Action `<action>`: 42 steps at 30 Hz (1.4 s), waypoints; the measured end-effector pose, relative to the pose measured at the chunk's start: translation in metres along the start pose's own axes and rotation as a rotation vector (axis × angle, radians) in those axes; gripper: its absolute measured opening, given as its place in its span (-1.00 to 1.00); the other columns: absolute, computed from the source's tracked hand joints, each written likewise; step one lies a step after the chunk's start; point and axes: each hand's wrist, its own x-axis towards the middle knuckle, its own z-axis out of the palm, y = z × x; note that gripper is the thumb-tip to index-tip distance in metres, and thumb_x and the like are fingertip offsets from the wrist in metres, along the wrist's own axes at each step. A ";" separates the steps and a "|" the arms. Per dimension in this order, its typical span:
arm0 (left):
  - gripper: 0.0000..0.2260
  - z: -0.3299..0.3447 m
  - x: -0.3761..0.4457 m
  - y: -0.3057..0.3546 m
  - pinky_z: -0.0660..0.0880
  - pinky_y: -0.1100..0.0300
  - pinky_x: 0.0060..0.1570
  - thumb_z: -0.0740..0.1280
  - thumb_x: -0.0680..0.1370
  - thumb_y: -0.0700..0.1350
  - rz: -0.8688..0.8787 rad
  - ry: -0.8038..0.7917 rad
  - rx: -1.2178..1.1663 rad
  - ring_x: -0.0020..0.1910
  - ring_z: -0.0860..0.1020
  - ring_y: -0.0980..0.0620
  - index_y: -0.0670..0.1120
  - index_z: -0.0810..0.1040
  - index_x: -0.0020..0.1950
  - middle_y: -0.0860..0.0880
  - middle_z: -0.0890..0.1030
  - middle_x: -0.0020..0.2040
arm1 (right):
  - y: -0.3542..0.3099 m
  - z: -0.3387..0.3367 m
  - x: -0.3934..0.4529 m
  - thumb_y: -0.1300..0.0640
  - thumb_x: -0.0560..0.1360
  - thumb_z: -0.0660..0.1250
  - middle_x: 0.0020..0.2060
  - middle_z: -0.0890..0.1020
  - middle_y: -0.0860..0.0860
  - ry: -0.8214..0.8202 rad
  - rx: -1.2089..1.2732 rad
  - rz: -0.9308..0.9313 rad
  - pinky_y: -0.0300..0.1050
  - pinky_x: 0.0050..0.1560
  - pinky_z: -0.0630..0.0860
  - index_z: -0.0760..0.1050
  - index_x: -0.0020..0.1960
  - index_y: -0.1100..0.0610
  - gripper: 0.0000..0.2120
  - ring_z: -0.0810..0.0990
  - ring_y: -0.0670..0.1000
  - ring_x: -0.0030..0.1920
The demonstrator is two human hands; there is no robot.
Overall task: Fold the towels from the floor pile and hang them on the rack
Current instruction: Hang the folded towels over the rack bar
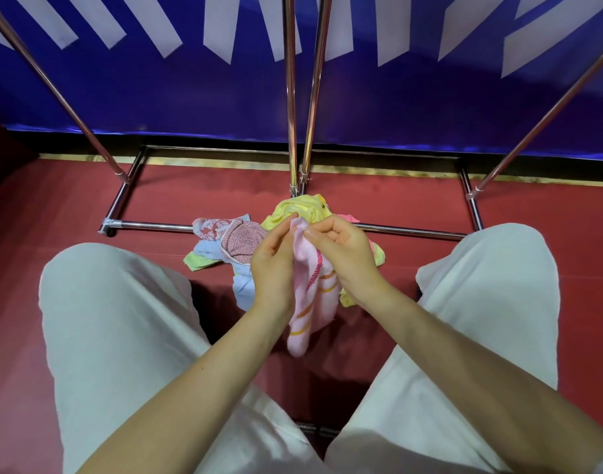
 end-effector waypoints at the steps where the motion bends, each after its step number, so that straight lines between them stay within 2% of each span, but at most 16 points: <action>1: -0.85 0.001 0.001 0.000 0.47 0.05 0.30 0.36 0.55 -0.23 -0.010 -0.003 -0.026 0.21 0.59 -0.04 -0.08 0.64 0.08 -0.08 0.66 0.15 | 0.001 0.000 0.000 0.32 0.50 0.34 -0.30 0.58 0.07 0.008 0.006 -0.001 -0.28 -0.20 0.47 0.50 -0.18 0.19 -0.89 0.55 -0.07 -0.26; 5: -0.80 0.004 -0.003 -0.005 0.58 0.12 0.01 0.36 0.57 -0.14 -0.065 -0.070 -0.045 0.12 0.61 -0.10 -0.13 0.63 0.17 -0.17 0.65 0.15 | 0.000 -0.001 0.001 0.31 0.50 0.35 -0.34 0.57 0.05 0.089 -0.009 -0.055 -0.30 -0.25 0.44 0.48 -0.19 0.20 -0.89 0.52 -0.11 -0.31; 8: -0.79 0.005 -0.003 -0.007 0.50 0.25 -0.43 0.35 0.57 -0.08 -0.119 -0.114 -0.008 -0.26 0.60 0.00 -0.07 0.64 0.17 -0.17 0.63 -0.07 | -0.002 -0.004 0.002 0.28 0.49 0.37 -0.35 0.57 0.03 0.150 -0.047 -0.107 -0.29 -0.23 0.46 0.48 -0.18 0.22 -0.89 0.53 -0.12 -0.31; 10: -0.77 0.007 -0.005 -0.005 0.40 0.31 -0.54 0.34 0.58 -0.08 -0.151 -0.131 -0.006 -0.44 0.50 0.10 -0.10 0.61 0.19 -0.14 0.53 -0.20 | -0.002 -0.006 0.002 0.29 0.49 0.38 -0.35 0.57 -0.02 0.139 -0.083 -0.125 -0.28 -0.20 0.47 0.47 -0.19 0.20 -0.88 0.53 -0.12 -0.30; 14: -0.73 0.011 -0.006 -0.003 0.59 0.17 -0.16 0.32 0.58 -0.13 -0.131 -0.114 -0.059 -0.05 0.60 -0.08 -0.28 0.58 0.19 -0.20 0.62 -0.03 | 0.001 -0.007 0.005 0.30 0.48 0.38 -0.32 0.58 -0.02 0.150 -0.119 -0.134 -0.22 -0.14 0.49 0.47 -0.21 0.16 -0.85 0.54 -0.07 -0.24; 16: -0.67 0.011 -0.004 -0.004 0.52 0.02 0.21 0.34 0.55 -0.06 -0.071 -0.134 -0.032 0.17 0.59 -0.16 -0.27 0.59 0.19 -0.23 0.63 0.12 | 0.002 -0.007 0.005 0.30 0.49 0.37 -0.31 0.59 -0.03 0.151 -0.108 -0.140 -0.25 -0.13 0.49 0.47 -0.21 0.17 -0.86 0.55 -0.09 -0.23; 18: -0.63 0.009 -0.004 -0.003 0.38 -0.10 0.37 0.35 0.49 -0.01 -0.026 -0.146 -0.007 0.27 0.54 -0.15 -0.23 0.61 0.18 -0.21 0.62 0.18 | 0.001 -0.007 0.005 0.30 0.50 0.37 -0.31 0.60 -0.04 0.149 -0.097 -0.141 -0.31 -0.15 0.47 0.47 -0.20 0.17 -0.86 0.56 -0.14 -0.24; 21: -0.71 0.007 -0.001 -0.004 0.37 -0.11 0.37 0.35 0.50 -0.08 -0.005 -0.158 0.025 0.24 0.55 -0.13 -0.18 0.64 0.15 -0.17 0.64 0.16 | 0.000 -0.006 0.005 0.29 0.51 0.35 -0.34 0.55 -0.04 0.140 -0.077 -0.128 -0.35 -0.23 0.42 0.45 -0.21 0.15 -0.85 0.51 -0.20 -0.31; 25: -0.83 0.003 0.003 -0.004 0.44 -0.04 0.26 0.28 0.60 -0.22 -0.010 -0.146 0.036 0.05 0.58 -0.06 -0.20 0.64 0.08 -0.17 0.65 0.02 | 0.002 -0.006 0.002 0.24 0.54 0.32 -0.35 0.50 0.08 0.091 -0.069 -0.075 -0.19 -0.37 0.35 0.43 -0.18 0.16 -0.87 0.44 -0.04 -0.34; 27: -0.84 0.002 0.004 -0.002 0.45 0.01 0.19 0.26 0.60 -0.23 -0.016 -0.150 0.042 0.02 0.56 -0.03 -0.21 0.63 0.06 -0.14 0.63 -0.01 | 0.002 -0.005 0.001 0.25 0.55 0.30 -0.35 0.49 0.05 0.069 -0.061 -0.068 -0.24 -0.34 0.38 0.43 -0.17 0.16 -0.87 0.44 -0.09 -0.34; 29: -0.84 0.000 0.005 0.000 0.44 0.02 0.23 0.25 0.61 -0.24 -0.034 -0.192 0.039 0.06 0.57 -0.05 -0.22 0.61 0.09 -0.16 0.63 0.03 | 0.002 -0.006 0.001 0.29 0.55 0.28 -0.37 0.50 -0.04 0.057 -0.040 -0.077 -0.35 -0.30 0.38 0.42 -0.17 0.17 -0.87 0.45 -0.20 -0.36; 32: -0.75 -0.004 0.011 -0.002 0.43 0.04 0.32 0.24 0.61 -0.25 -0.059 -0.279 0.047 0.23 0.55 -0.11 -0.30 0.54 0.24 -0.22 0.60 0.20 | 0.004 -0.008 0.002 0.30 0.55 0.28 -0.39 0.52 -0.07 0.045 -0.002 -0.073 -0.32 -0.27 0.39 0.42 -0.18 0.17 -0.85 0.47 -0.17 -0.34; 34: -0.72 -0.004 0.010 -0.001 0.48 0.14 0.24 0.23 0.61 -0.27 -0.088 -0.293 0.024 0.24 0.56 -0.09 -0.32 0.49 0.30 -0.24 0.58 0.23 | 0.005 -0.009 0.002 0.29 0.55 0.28 -0.36 0.52 -0.04 0.035 0.003 -0.071 -0.26 -0.23 0.41 0.43 -0.18 0.16 -0.85 0.48 -0.12 -0.30; 37: -0.73 -0.004 0.007 0.002 0.54 0.26 0.01 0.21 0.62 -0.27 -0.122 -0.273 -0.002 0.07 0.61 -0.02 -0.35 0.50 0.27 -0.21 0.63 0.10 | 0.007 -0.010 0.003 0.28 0.55 0.28 -0.33 0.53 -0.02 -0.008 0.011 -0.061 -0.23 -0.20 0.41 0.45 -0.17 0.16 -0.87 0.48 -0.08 -0.27; 39: -0.78 -0.007 0.007 0.007 0.54 0.23 -0.01 0.24 0.61 -0.22 -0.091 -0.252 0.026 -0.01 0.61 -0.01 -0.28 0.57 0.19 -0.16 0.64 0.00 | 0.006 -0.011 0.004 0.26 0.54 0.30 -0.37 0.52 -0.06 -0.046 -0.008 -0.044 -0.26 -0.24 0.39 0.46 -0.17 0.15 -0.88 0.45 -0.09 -0.30; 42: -0.84 -0.014 0.015 0.015 0.49 0.11 0.12 0.30 0.57 -0.11 0.052 -0.253 0.172 0.05 0.61 -0.04 0.02 0.69 -0.01 -0.06 0.68 0.00 | 0.006 -0.015 0.008 0.28 0.52 0.33 -0.45 0.45 -0.16 -0.103 -0.162 -0.065 -0.36 -0.36 0.33 0.45 -0.21 0.13 -0.84 0.38 -0.20 -0.41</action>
